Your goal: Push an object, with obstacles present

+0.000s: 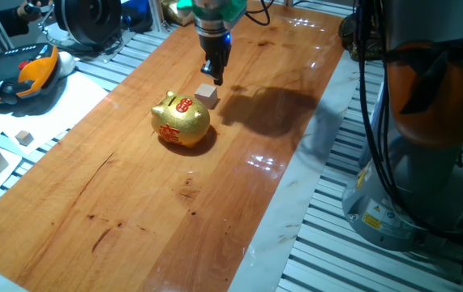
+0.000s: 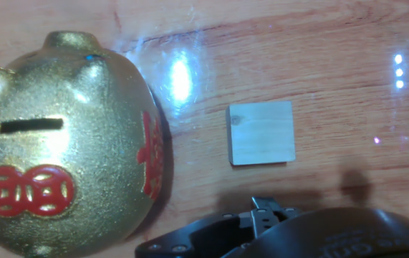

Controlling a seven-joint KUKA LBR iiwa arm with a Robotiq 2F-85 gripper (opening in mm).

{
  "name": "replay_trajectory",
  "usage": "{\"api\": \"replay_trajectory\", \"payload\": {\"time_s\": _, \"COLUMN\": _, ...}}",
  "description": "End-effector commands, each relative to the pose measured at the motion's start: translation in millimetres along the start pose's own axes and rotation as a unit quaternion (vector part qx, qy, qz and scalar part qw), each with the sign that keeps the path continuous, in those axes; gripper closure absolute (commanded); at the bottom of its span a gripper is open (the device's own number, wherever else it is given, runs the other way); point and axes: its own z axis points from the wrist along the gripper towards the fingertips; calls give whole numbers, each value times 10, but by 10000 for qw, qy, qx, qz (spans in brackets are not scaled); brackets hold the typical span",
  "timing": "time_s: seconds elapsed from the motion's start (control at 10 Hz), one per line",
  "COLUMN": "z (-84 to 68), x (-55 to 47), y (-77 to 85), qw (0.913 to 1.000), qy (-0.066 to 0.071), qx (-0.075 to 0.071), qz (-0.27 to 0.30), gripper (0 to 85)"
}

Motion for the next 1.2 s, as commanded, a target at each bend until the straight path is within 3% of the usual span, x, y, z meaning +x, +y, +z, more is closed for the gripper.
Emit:
{"api": "replay_trajectory", "payload": {"time_s": 0.0, "z": 24, "x": 0, "y": -11, "qw": 10000, "qy": -25, "qx": -3, "qz": -44, "gripper": 850}}
{"api": "replay_trajectory", "payload": {"time_s": 0.3, "z": 1, "x": -4, "y": -23, "qw": 10000, "qy": -25, "qx": -3, "qz": -90, "gripper": 850}}
{"api": "replay_trajectory", "payload": {"time_s": 0.4, "z": 1, "x": -4, "y": -23, "qw": 9999, "qy": 2, "qx": -127, "qz": -29, "gripper": 850}}
{"api": "replay_trajectory", "payload": {"time_s": 0.5, "z": 1, "x": -4, "y": -23, "qw": 9997, "qy": 116, "qx": -199, "qz": 26, "gripper": 850}}
{"api": "replay_trajectory", "payload": {"time_s": 0.7, "z": 1, "x": -4, "y": -23, "qw": 9999, "qy": 74, "qx": -21, "qz": 125, "gripper": 850}}
{"api": "replay_trajectory", "payload": {"time_s": 0.9, "z": 1, "x": -4, "y": -23, "qw": 9992, "qy": 243, "qx": 165, "qz": 272, "gripper": 850}}
{"api": "replay_trajectory", "payload": {"time_s": 1.1, "z": 1, "x": -4, "y": -23, "qw": 9982, "qy": 269, "qx": 542, "qz": 38, "gripper": 850}}
